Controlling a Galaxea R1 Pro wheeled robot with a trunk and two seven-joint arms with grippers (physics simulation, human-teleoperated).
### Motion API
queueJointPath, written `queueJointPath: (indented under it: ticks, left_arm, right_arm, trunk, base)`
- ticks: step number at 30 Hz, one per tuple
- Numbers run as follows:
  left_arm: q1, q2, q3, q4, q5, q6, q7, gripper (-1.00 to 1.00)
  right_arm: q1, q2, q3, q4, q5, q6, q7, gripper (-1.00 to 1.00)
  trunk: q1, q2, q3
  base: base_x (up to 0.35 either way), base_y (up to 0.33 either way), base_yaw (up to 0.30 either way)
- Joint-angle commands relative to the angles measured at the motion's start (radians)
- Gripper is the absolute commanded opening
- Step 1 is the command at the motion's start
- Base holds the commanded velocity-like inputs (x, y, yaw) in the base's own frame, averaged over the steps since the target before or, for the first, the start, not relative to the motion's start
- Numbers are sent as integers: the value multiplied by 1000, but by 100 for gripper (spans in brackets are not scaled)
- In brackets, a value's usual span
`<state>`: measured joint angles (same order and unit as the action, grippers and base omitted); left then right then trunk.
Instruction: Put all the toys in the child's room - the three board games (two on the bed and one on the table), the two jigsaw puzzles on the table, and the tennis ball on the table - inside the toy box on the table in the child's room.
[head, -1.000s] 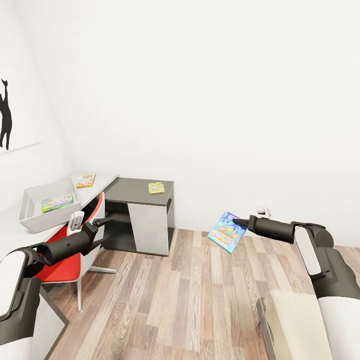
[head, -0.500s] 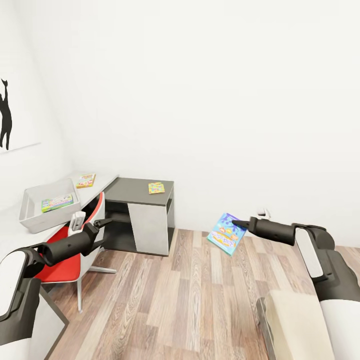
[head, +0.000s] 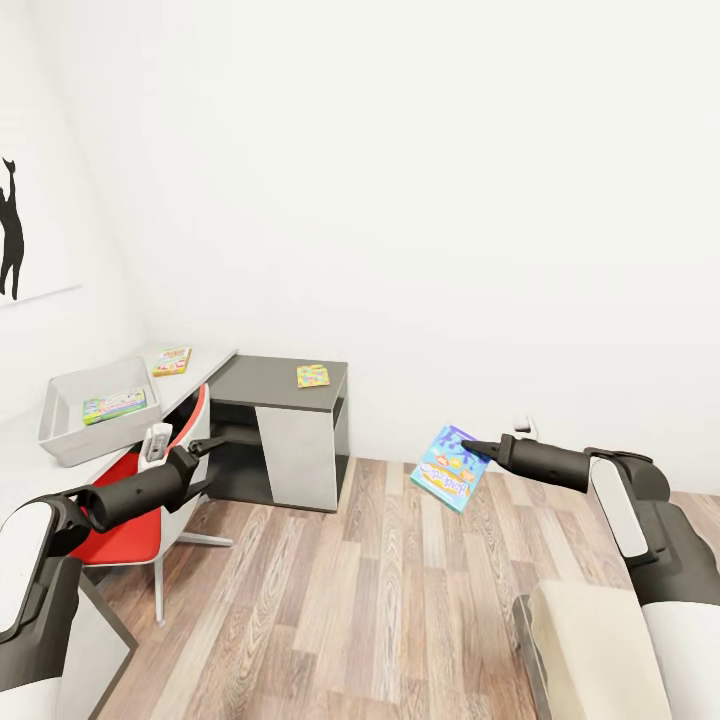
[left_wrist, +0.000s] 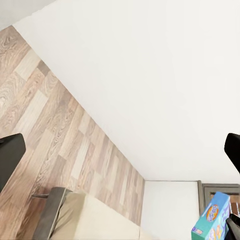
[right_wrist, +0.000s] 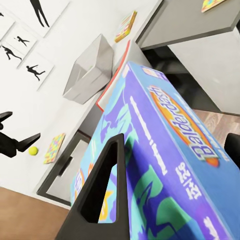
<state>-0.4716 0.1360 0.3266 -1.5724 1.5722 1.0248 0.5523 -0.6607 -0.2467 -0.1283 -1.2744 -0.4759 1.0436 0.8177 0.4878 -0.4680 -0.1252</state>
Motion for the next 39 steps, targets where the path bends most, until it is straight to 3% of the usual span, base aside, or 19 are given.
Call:
queueJointPath:
  ticks: [1, 10, 15, 19, 20, 24, 25, 30, 39]
  left_arm:
    - [-1, 0, 1, -1, 10, 3, 10, 100]
    - [-1, 0, -1, 0, 10, 12, 9, 100]
    - [-1, 1, -21, 2, 9, 15, 6, 100]
    - [-7, 3, -90, 14, 7, 17, -7, 100]
    - [-7, 3, -90, 14, 7, 17, -7, 100]
    - [-23, 3, -185, 22, 2, 18, -23, 100]
    - [-23, 3, -185, 22, 2, 18, -23, 100]
    - [-44, 3, -293, 26, -2, 18, -32, 100]
    - [-55, 3, -361, 26, -4, 18, -37, 100]
  right_arm:
    - [-1, 0, -1, 0, 5, 4, 8, -100]
    - [-1, 0, 1, 0, 4, 4, 10, -100]
    - [0, -1, 3, 0, 3, 4, 22, -100]
    - [0, -1, 11, 0, 3, 4, 88, -100]
    - [0, -1, 11, 0, 3, 4, 88, -100]
    - [-1, -10, 50, 0, 4, 4, 158, -100]
    - [-1, -10, 50, 0, 4, 4, 158, -100]
    - [-3, -33, 130, 1, 4, 4, 211, -100]
    - [-4, -45, 207, -1, 4, 4, 292, -100]
  trunk:
    - [1, -2, -2]
    - [1, -2, -2]
    - [1, -2, -2]
    - [1, -2, -2]
    - [1, -2, -2]
    - [1, -2, -2]
    - [1, -2, -2]
    - [1, -2, -2]
    - [1, -2, -2]
  base:
    - [0, 0, 0]
    - [0, 0, 0]
    - [0, 0, 0]
    - [0, 0, 0]
    - [0, 0, 0]
    - [0, 0, 0]
    - [0, 0, 0]
    - [0, 0, 0]
    - [0, 0, 0]
